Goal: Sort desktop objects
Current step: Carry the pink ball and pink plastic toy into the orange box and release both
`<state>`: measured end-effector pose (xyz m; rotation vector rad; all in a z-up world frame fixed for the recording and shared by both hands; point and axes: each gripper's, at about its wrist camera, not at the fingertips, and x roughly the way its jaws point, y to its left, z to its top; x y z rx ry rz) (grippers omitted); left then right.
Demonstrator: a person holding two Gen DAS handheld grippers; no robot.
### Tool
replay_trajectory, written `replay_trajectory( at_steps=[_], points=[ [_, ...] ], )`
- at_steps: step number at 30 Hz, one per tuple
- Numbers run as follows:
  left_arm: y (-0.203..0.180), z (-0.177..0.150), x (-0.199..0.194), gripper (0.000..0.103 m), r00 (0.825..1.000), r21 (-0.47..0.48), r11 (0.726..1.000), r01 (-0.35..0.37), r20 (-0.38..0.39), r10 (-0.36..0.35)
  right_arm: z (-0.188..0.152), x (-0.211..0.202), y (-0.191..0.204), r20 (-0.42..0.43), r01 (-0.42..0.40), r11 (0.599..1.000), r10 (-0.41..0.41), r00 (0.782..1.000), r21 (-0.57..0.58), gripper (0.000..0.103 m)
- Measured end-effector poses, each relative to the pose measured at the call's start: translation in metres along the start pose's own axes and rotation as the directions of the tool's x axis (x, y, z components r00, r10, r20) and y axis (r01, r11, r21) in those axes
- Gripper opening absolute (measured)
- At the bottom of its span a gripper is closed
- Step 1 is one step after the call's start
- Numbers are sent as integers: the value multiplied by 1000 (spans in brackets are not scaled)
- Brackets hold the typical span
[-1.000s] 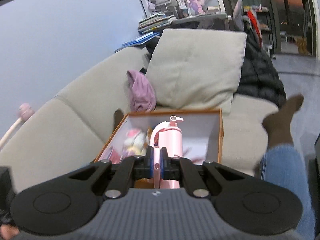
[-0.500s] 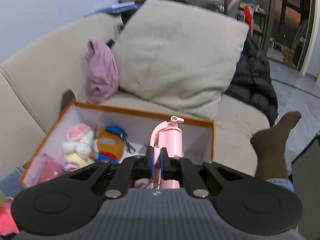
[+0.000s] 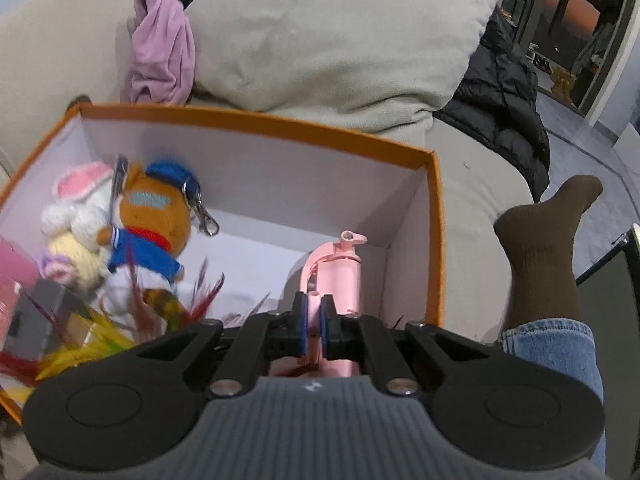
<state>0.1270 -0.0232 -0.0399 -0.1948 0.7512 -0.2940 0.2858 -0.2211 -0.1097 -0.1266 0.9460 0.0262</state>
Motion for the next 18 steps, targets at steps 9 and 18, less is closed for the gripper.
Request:
replay_trajectory(
  at_steps=[9, 18],
  points=[
    [-11, 5, 2, 54, 1000, 28, 1000, -8, -5, 8, 5, 3, 0, -26, 12, 1000, -12, 1000, -19, 7],
    [-17, 11, 4, 54, 1000, 47, 999, -24, -4, 24, -2, -5, 4, 12, 39, 993, -38, 999, -107, 9]
  ],
)
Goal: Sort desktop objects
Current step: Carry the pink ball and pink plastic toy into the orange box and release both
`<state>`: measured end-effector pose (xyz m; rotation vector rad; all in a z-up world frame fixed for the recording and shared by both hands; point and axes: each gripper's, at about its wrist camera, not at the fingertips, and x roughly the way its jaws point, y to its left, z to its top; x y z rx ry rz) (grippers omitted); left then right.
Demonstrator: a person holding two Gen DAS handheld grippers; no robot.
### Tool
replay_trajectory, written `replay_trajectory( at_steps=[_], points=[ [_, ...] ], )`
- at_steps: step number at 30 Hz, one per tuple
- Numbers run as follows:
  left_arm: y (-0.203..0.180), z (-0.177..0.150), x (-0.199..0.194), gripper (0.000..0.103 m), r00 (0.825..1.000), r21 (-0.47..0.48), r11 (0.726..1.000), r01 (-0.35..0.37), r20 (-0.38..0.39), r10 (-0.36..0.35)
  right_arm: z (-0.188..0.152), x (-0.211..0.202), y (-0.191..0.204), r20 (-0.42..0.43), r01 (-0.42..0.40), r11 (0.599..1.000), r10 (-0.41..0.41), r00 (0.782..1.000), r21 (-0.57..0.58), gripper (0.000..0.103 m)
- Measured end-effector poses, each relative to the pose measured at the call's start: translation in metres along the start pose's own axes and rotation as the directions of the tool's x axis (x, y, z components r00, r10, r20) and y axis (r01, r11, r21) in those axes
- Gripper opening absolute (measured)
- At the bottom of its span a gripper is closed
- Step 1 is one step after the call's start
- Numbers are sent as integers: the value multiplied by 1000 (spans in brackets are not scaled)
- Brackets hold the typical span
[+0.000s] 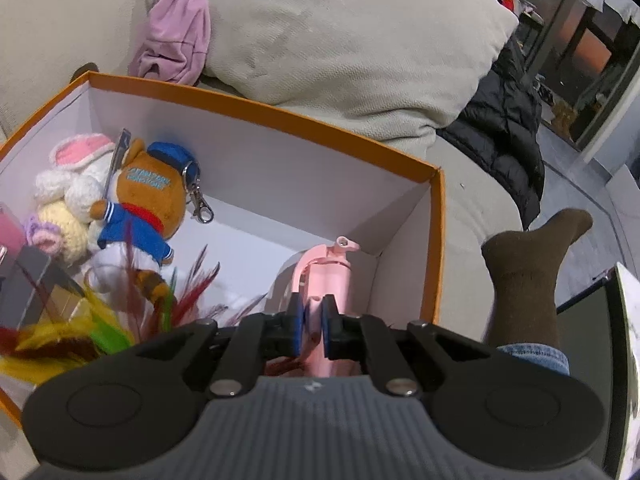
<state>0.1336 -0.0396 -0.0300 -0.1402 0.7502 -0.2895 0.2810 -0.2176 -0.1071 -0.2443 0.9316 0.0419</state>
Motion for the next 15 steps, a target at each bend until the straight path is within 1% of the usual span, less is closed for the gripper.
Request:
replay_trajectory(
  at_steps=[1, 2, 3, 4, 6, 10, 12, 15],
  points=[
    [-1, 1, 0, 54, 1000, 2, 1000, -1, 0, 1, 0, -1, 0, 4, 2, 1000, -2, 1000, -4, 9],
    [-1, 1, 1, 54, 1000, 4, 1000, -2, 0, 2, -1, -3, 0, 17, 14, 1000, -14, 1000, -12, 11],
    [-2, 2, 1, 54, 1000, 6, 1000, -2, 0, 2, -1, -6, 1, 35, 38, 999, -37, 999, -23, 21],
    [-3, 3, 1, 54, 1000, 8, 1000, -2, 0, 2, -1, -9, 1, 52, 48, 998, -47, 998, -31, 26],
    [-4, 4, 2, 54, 1000, 12, 1000, -2, 2, 2, 0, -14, -1, 74, 47, 998, -44, 996, -39, 26],
    [-7, 11, 2, 54, 1000, 24, 1000, 0, 12, -1, 2, -27, -10, 110, 30, 999, -29, 993, -10, 26],
    [-8, 15, 3, 54, 1000, 31, 1000, -2, 19, 1, -1, -35, -17, 149, 25, 999, -29, 988, 23, 27],
    [-9, 21, 7, 54, 1000, 32, 999, -6, 23, 6, -9, -47, -28, 208, -15, 995, -5, 978, 94, 29]
  ],
)
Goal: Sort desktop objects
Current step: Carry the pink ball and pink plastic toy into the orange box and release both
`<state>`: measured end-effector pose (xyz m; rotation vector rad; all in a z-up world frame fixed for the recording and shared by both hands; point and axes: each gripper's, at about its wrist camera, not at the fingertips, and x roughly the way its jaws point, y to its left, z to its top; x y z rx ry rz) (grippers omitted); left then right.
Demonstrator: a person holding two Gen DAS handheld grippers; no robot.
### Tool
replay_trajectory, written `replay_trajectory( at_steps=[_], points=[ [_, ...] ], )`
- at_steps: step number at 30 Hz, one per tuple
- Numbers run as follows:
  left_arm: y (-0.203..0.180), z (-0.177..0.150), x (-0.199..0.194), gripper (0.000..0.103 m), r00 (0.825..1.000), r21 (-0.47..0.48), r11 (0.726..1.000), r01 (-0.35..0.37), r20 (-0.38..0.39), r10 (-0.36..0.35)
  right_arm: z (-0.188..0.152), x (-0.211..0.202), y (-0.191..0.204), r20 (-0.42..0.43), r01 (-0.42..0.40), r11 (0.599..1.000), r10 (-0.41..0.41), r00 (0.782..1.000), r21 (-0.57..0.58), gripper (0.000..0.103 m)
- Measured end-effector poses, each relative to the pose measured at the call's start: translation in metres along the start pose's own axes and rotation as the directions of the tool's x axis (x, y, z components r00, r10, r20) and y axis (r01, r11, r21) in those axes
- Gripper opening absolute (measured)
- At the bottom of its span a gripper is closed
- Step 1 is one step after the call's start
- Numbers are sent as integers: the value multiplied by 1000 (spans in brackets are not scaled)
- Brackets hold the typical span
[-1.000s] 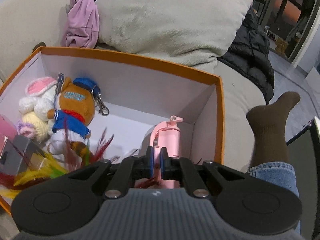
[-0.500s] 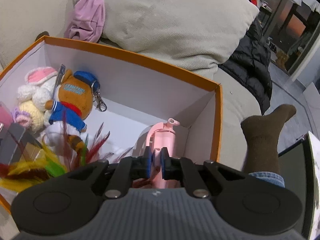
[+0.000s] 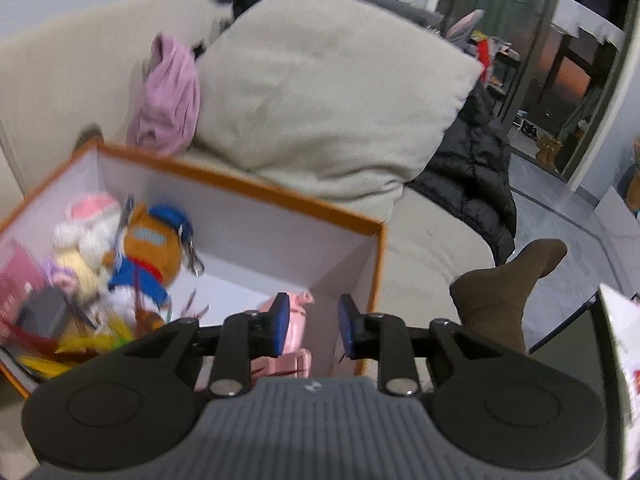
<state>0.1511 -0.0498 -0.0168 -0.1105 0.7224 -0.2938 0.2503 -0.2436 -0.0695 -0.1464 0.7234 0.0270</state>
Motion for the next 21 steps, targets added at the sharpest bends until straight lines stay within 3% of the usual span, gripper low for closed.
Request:
replay_trajectory(
  at_steps=[6, 9, 14, 18, 21],
  points=[
    [1, 16, 14, 54, 1000, -13, 1000, 13, -3, -13, -20, -19, -27, 136, -121, 977, 97, 986, 175, 34],
    [0, 26, 27, 54, 1000, -16, 1000, 22, -11, -23, -27, -20, -35, 159, -185, 955, 151, 976, 230, 34],
    [-7, 42, 55, 54, 998, -23, 998, 52, -34, -53, -37, -20, -40, 211, -249, 938, 200, 957, 241, 34],
    [-18, 48, 85, 54, 996, -15, 998, 63, -67, -64, -46, -26, -45, 269, -280, 931, 214, 939, 236, 42],
    [-23, 53, 115, 54, 993, -7, 998, 55, -106, -55, -48, -20, -49, 259, -292, 920, 225, 939, 261, 43]
  ],
)
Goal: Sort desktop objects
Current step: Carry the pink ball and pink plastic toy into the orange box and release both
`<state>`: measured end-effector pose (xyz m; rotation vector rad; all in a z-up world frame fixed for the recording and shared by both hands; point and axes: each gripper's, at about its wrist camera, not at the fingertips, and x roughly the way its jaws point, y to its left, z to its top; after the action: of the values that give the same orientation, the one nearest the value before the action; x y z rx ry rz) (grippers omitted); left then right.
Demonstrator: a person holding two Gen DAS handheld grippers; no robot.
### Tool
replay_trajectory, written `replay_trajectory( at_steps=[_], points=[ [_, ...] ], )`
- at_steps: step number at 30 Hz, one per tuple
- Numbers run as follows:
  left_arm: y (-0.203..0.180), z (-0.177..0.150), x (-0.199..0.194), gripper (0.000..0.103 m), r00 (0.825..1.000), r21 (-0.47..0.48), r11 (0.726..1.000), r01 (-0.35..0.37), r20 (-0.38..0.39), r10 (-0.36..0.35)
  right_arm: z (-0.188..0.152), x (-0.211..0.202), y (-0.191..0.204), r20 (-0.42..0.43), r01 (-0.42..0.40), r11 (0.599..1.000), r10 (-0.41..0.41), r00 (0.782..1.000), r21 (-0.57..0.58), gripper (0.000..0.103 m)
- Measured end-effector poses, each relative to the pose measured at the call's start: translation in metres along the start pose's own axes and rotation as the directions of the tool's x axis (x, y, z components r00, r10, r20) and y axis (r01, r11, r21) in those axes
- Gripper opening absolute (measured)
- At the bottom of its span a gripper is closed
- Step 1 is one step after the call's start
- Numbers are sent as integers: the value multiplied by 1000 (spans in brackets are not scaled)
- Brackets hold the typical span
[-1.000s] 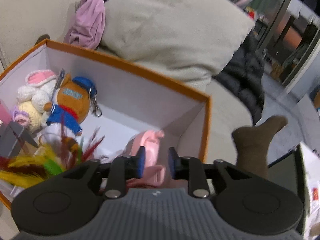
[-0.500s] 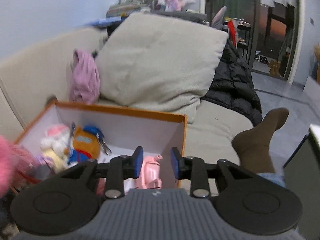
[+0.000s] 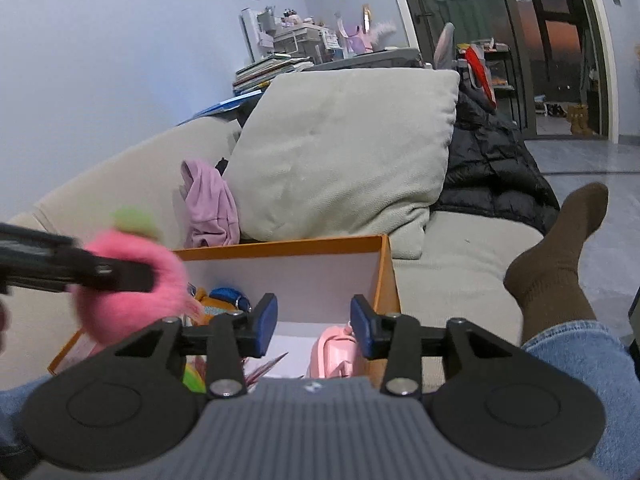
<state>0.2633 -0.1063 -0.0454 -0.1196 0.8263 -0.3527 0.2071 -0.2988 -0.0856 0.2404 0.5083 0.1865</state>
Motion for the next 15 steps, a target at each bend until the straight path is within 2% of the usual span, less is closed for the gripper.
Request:
replay_trajectory(
  at_steps=[2, 3, 4, 10, 15],
  points=[
    [0, 3, 19, 50, 999, -4, 1000, -28, -28, 27, 0, 4, -2, -12, 0, 1000, 0, 1000, 5, 43],
    [0, 3, 29, 38, 998, 4, 999, -42, -39, 42, 0, 6, -2, -19, 0, 1000, 0, 1000, 2, 43],
    [-1, 5, 37, 36, 998, 16, 999, -47, -52, 47, 0, 7, -2, -24, 0, 1000, 0, 1000, -2, 43],
    [-6, 4, 63, 36, 995, 51, 997, -49, -81, 53, -3, 16, 3, -63, 8, 1000, -10, 998, -25, 43],
    [1, 0, 52, 36, 996, 28, 999, -39, -74, 41, -5, 16, 6, -68, 18, 999, -22, 997, -49, 44]
  ],
)
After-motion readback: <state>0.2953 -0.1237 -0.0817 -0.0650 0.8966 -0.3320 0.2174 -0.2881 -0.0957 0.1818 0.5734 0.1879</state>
